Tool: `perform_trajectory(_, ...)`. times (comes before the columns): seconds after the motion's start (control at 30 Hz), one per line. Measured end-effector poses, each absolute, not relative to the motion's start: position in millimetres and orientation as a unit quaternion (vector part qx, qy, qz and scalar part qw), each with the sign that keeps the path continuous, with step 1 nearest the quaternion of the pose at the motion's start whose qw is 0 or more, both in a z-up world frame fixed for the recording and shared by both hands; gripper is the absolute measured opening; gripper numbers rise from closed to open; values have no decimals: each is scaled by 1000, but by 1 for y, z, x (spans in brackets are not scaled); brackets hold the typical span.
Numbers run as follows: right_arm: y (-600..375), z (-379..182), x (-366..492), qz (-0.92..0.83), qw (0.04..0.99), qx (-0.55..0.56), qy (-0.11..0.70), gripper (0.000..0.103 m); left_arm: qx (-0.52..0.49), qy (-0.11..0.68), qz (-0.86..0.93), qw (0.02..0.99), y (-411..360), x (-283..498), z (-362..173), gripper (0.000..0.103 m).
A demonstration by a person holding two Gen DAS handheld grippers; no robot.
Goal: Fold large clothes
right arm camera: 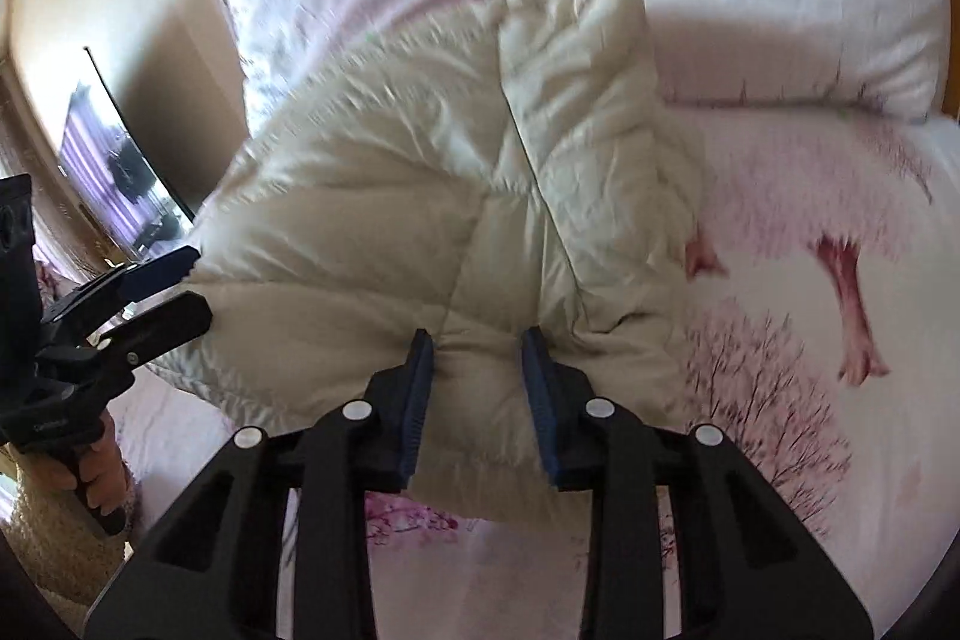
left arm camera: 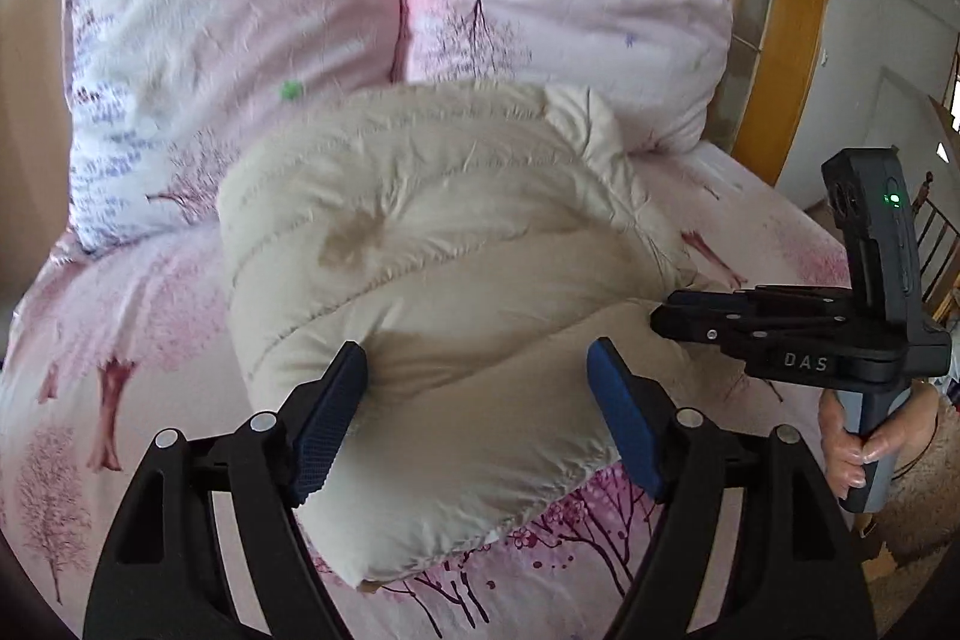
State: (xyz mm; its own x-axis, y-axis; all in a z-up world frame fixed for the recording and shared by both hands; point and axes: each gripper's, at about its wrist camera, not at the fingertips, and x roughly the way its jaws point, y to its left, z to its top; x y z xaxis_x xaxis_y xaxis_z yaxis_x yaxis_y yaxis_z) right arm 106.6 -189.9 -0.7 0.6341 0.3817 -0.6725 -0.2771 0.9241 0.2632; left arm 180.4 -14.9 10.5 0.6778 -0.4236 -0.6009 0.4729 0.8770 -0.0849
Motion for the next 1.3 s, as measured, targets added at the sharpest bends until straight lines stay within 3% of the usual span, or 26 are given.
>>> perform_trajectory(0.2,-168,-16,119,167,895,45,411,31,52,334,-247,908,-20,187,-13,79)
perform_trajectory(0.33,-163,-7,138,175,881,40,438,34,63,330,-249,908,-26,193,-27,90)
perform_trajectory(0.4,-176,15,147,196,874,82,438,44,63,324,-254,909,-28,191,-27,96)
perform_trajectory(0.47,-202,42,151,188,890,142,390,77,52,315,-270,908,-25,189,-24,102)
perform_trajectory(0.53,-224,61,169,158,901,189,357,86,40,309,-277,909,-22,186,-20,102)
perform_trajectory(0.73,-239,59,258,127,868,285,387,86,-4,310,-292,905,-12,184,-11,102)
perform_trajectory(0.77,-236,51,264,130,862,297,390,75,-7,310,-293,905,-11,184,-9,102)
perform_trajectory(0.8,-235,46,272,136,854,311,393,57,-8,310,-293,904,-11,184,-9,102)
perform_trajectory(0.83,-233,42,279,139,849,318,399,23,-10,309,-293,905,-11,183,-8,102)
perform_trajectory(0.93,-240,28,275,100,844,332,410,14,-11,304,-301,904,-10,181,-7,102)
perform_trajectory(1.13,-242,4,273,15,836,321,446,13,-4,290,-315,904,-14,177,-4,102)
perform_trajectory(1.3,-225,8,278,20,842,263,470,42,3,306,-287,908,-16,181,-4,102)
